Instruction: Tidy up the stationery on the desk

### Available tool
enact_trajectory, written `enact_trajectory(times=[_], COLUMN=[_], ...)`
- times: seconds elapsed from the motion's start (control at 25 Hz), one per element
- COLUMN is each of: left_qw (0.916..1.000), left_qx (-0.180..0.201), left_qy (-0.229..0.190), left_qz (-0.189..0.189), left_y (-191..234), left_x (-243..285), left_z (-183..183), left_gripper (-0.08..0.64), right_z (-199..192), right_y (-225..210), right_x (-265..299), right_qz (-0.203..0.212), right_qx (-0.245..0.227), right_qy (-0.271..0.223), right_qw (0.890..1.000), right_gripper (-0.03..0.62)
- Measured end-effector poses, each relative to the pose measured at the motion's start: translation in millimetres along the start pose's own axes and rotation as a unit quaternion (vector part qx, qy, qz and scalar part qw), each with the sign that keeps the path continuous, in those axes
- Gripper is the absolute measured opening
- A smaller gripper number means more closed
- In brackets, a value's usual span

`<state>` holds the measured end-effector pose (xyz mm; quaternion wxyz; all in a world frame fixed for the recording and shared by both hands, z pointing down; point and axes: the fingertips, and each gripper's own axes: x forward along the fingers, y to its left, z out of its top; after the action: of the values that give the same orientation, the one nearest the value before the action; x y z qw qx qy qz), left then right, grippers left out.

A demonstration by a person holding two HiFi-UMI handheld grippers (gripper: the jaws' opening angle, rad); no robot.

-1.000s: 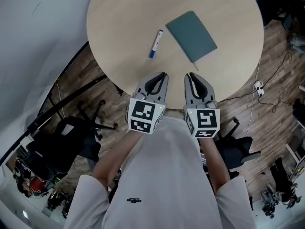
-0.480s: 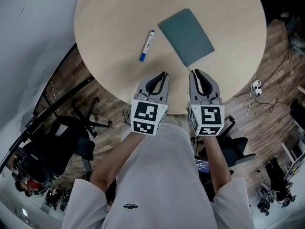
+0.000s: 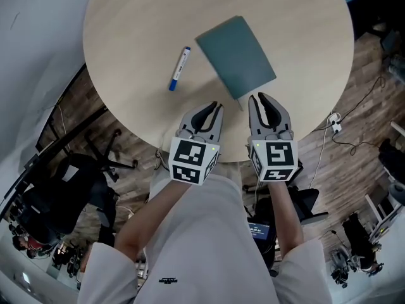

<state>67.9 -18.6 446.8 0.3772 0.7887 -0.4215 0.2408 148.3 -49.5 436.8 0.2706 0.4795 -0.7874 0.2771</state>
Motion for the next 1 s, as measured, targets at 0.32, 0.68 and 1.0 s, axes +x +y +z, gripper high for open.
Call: enact_trajectory(times=[0.32, 0.68, 1.0], left_qw=[0.9999, 0.9987, 0.9966], left_qx=[-0.01, -0.039, -0.069], left_qy=[0.004, -0.007, 0.006], left_qz=[0.009, 0.034, 0.045], left_y=[-0.6, 5.1, 14.1], left_x=[36.6, 67.0, 98.6], left_z=[-3.2, -10.8, -23.8], left_gripper=[0.118, 0.173, 0.218], right_z=[-12.4, -28.3, -43.2], right_y=[-37.6, -73.0, -96.6], right_x=[24.5, 53.2, 85.0], right_qz=[0.01, 0.014, 0.026], right_qx=[0.003, 0.015, -0.01], right_qy=[0.021, 0.04, 0.07], right_qw=[1.0, 0.999, 0.997], right_gripper=[0.123, 0.164, 0.21])
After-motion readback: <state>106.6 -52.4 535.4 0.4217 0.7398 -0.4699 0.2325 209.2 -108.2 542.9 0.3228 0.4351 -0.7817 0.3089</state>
